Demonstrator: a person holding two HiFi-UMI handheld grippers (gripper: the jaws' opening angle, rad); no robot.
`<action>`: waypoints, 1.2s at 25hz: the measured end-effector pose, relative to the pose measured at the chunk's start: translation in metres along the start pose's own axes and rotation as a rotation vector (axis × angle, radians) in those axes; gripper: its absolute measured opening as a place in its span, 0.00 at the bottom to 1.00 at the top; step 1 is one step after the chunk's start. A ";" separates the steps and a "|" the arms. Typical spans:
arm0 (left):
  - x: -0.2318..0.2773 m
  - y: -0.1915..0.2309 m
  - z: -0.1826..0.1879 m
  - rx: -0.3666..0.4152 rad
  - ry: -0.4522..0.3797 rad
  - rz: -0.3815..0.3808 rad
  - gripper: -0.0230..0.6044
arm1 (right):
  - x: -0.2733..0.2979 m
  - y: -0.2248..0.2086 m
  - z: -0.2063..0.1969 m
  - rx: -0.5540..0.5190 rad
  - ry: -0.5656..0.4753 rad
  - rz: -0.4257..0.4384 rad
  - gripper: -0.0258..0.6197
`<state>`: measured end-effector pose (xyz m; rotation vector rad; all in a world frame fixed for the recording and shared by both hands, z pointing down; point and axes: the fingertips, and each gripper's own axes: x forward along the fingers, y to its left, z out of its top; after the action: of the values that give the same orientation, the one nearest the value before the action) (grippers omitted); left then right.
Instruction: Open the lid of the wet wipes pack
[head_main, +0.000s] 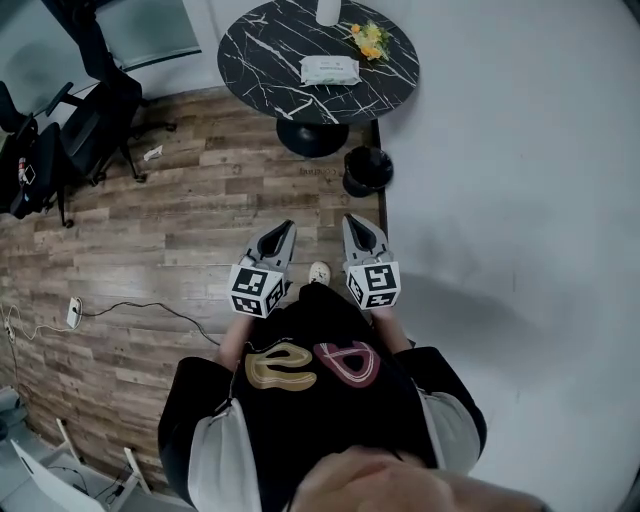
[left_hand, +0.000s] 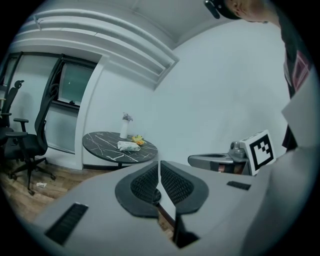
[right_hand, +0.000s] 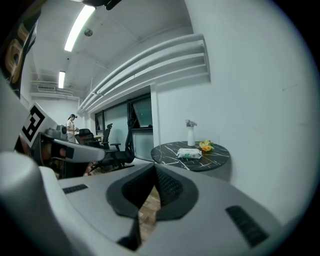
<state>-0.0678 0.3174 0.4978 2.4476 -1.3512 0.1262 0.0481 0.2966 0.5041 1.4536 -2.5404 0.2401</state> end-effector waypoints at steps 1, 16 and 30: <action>0.008 0.000 0.002 -0.003 0.000 0.003 0.08 | 0.004 -0.005 0.003 -0.001 -0.002 0.012 0.06; 0.106 -0.042 0.012 -0.027 -0.023 0.025 0.08 | 0.015 -0.089 0.014 0.004 -0.019 0.129 0.06; 0.150 -0.038 -0.007 -0.057 0.050 0.011 0.08 | 0.029 -0.119 0.002 0.020 0.008 0.112 0.06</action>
<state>0.0461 0.2181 0.5305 2.3744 -1.3287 0.1486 0.1362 0.2126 0.5141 1.3158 -2.6229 0.2890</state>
